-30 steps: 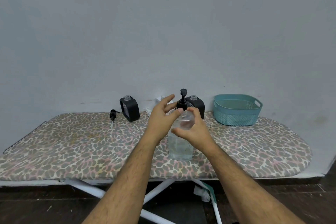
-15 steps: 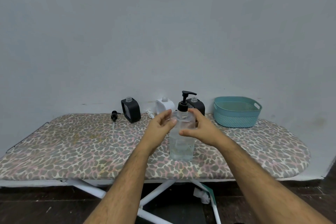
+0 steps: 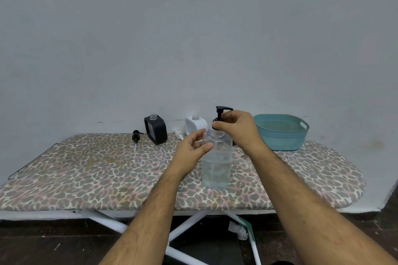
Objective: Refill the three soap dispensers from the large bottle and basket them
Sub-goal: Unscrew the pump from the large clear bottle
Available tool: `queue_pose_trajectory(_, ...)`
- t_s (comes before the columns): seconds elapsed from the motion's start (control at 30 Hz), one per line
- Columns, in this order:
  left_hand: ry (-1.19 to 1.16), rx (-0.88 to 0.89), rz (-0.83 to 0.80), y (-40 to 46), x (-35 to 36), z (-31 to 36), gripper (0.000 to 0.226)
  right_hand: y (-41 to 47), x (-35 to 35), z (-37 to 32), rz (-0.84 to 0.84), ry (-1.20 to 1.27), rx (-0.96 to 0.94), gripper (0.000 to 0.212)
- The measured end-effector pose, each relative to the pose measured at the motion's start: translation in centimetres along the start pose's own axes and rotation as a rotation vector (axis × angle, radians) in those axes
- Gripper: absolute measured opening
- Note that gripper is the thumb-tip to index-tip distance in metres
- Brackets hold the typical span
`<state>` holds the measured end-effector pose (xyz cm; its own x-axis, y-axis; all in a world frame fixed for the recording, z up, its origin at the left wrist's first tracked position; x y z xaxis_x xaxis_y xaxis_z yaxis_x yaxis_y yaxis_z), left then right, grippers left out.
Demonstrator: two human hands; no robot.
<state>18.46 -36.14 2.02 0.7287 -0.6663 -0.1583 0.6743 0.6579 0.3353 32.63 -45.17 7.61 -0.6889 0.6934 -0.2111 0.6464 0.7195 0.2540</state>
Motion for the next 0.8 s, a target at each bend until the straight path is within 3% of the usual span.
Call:
queue_pose_trajectory(0.2, -0.002, -0.014, -0.014, 0.1, 0.1, -0.1, 0.061, 0.2, -0.4, -1.7, 0.125, 0.119, -0.086, 0.004)
queue_pose_trajectory(0.43, 0.061, -0.014, 0.001, 0.3, 0.3, -0.3, 0.074, 0.2, -1.2, -5.0, 0.123, 0.025, -0.214, 0.006)
queue_pose_trajectory(0.6, 0.054, -0.004, 0.014, 0.3, 0.6, -0.5, 0.071, 0.2, -2.5, -8.4, 0.201, -0.071, -0.389, 0.007)
queue_pose_trajectory(0.8, 0.075, 0.006, 0.029, 0.3, 0.7, -0.5, 0.068, 0.3, -3.4, -10.4, 0.235, -0.111, -0.448, 0.010)
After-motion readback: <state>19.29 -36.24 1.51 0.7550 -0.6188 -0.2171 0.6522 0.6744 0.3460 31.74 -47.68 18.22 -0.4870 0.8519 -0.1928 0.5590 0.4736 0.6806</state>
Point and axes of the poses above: each hand's wrist, its own y-axis towards the middle knuckle, its own x-axis out of the palm, z = x × y, the point moved 1 cm from there along y, towards the middle knuckle, and after that the axes turned 7 degrees about x, right-handed, at the moved point
